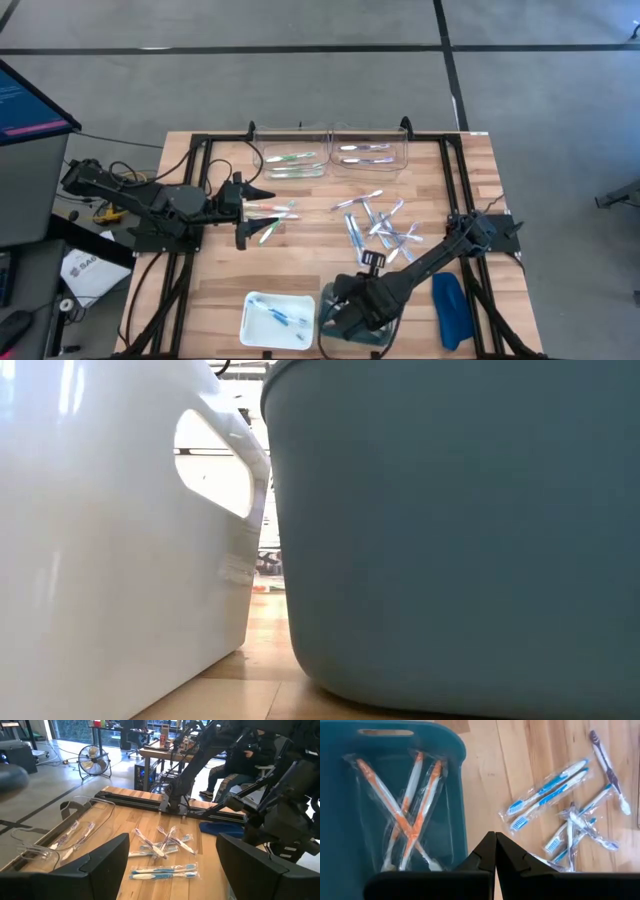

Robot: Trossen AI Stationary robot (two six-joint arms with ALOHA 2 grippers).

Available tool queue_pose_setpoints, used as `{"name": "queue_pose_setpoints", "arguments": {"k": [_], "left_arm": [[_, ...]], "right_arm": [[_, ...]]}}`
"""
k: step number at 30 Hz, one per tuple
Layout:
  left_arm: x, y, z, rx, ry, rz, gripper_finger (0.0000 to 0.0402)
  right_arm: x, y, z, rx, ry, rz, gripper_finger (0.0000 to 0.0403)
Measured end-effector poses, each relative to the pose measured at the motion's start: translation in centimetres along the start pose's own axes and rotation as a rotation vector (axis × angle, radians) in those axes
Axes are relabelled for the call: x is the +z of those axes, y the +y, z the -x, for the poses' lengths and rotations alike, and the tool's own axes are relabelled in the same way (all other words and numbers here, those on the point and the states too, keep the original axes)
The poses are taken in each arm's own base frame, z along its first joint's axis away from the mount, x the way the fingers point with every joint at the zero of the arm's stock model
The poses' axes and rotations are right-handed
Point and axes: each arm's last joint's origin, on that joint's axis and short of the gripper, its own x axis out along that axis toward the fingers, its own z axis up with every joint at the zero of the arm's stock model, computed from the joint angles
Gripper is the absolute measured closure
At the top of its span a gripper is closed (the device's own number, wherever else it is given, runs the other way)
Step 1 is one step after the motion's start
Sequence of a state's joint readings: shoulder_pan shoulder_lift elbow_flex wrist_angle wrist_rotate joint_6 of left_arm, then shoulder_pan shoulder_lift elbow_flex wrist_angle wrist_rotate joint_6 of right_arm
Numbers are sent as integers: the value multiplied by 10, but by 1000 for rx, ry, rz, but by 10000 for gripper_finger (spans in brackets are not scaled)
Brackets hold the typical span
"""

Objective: Pick & Place Toothbrushes
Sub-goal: Put the blue toothbrush into the white bin

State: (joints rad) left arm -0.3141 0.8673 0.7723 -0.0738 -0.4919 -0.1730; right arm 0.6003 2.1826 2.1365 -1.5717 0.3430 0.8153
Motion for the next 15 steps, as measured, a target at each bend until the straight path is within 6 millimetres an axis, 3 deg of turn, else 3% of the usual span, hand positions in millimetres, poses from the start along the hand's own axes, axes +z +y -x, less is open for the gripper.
{"name": "queue_pose_setpoints", "arguments": {"k": [9, 15], "left_arm": [[0, 0, 0, 0, 0, 0, 109], [0, 0, 0, 0, 0, 0, 109]], "right_arm": [[0, 0, 0, -5, -5, -38, 403], [-6, 13, 6, -59, -148, 106, 403]]}}
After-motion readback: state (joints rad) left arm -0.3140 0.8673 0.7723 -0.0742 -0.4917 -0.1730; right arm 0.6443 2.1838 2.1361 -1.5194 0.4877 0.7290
